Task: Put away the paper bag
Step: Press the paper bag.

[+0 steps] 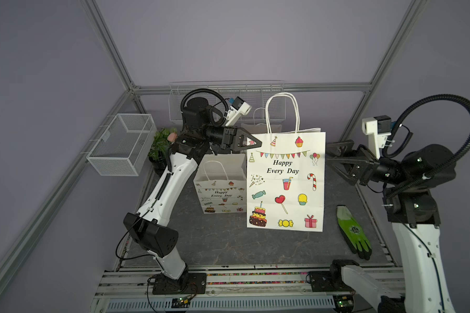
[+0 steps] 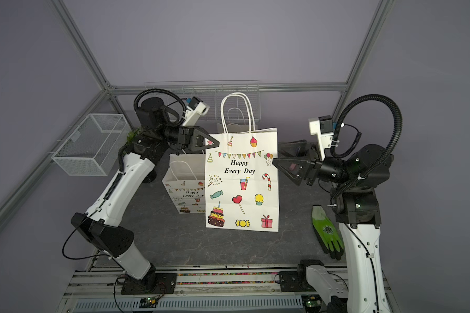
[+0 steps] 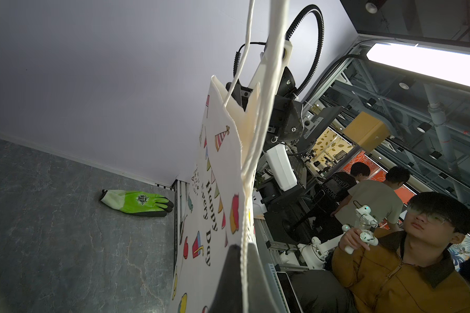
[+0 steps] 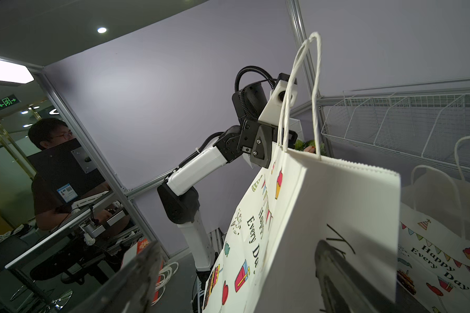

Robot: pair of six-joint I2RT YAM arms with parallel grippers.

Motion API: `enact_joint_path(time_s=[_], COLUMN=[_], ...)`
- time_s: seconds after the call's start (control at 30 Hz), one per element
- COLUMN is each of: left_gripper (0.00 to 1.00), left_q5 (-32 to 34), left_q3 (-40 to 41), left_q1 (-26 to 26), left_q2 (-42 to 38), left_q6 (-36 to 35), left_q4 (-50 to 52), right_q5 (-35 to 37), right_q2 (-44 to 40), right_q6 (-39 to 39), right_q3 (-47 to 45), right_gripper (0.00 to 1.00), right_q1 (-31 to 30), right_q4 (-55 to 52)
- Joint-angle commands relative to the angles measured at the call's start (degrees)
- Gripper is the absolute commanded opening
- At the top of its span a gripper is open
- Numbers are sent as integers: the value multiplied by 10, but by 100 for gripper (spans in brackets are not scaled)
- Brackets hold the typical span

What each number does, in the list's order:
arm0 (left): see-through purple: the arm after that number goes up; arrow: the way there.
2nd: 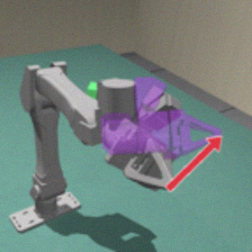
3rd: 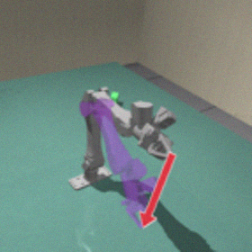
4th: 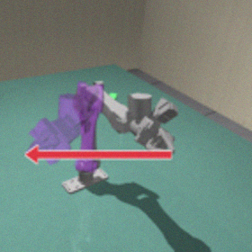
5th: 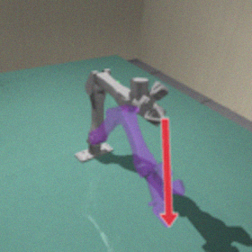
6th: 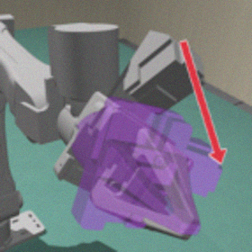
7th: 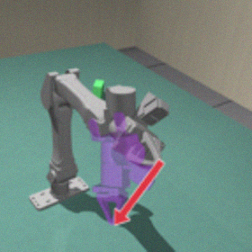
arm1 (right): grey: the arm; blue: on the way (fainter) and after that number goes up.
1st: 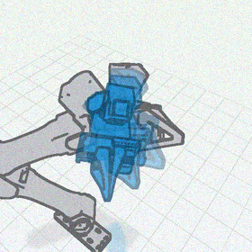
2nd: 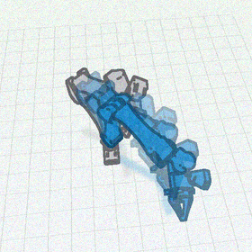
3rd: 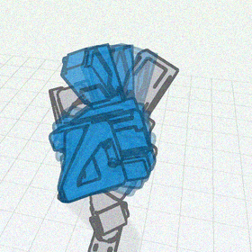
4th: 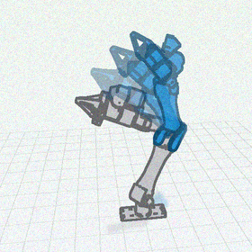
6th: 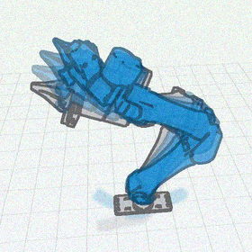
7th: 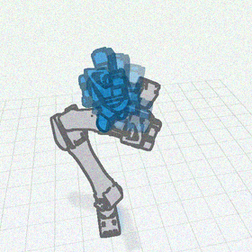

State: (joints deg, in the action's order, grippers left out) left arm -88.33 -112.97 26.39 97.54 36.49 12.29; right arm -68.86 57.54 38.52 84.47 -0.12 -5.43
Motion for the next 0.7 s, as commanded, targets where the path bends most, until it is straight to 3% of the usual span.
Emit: enact_joint_path(time_s=[0.0,0.47,0.67], left_gripper=[0,0,0], left_q5=[-2,-4,-4], left_q3=[-6,-20,-21], left_q1=[4,20,26], left_q2=[1,1,1], left_q6=[10,14,16], left_q4=[-10,-9,-10], right_q5=[66,150,130], right_q2=[2,17,32], right_q6=[-121,-212,-214], right_q3=[28,53,55], right_gripper=[89,89,89], right_q1=[-3,-28,-45], right_q4=[-147,-249,-251])
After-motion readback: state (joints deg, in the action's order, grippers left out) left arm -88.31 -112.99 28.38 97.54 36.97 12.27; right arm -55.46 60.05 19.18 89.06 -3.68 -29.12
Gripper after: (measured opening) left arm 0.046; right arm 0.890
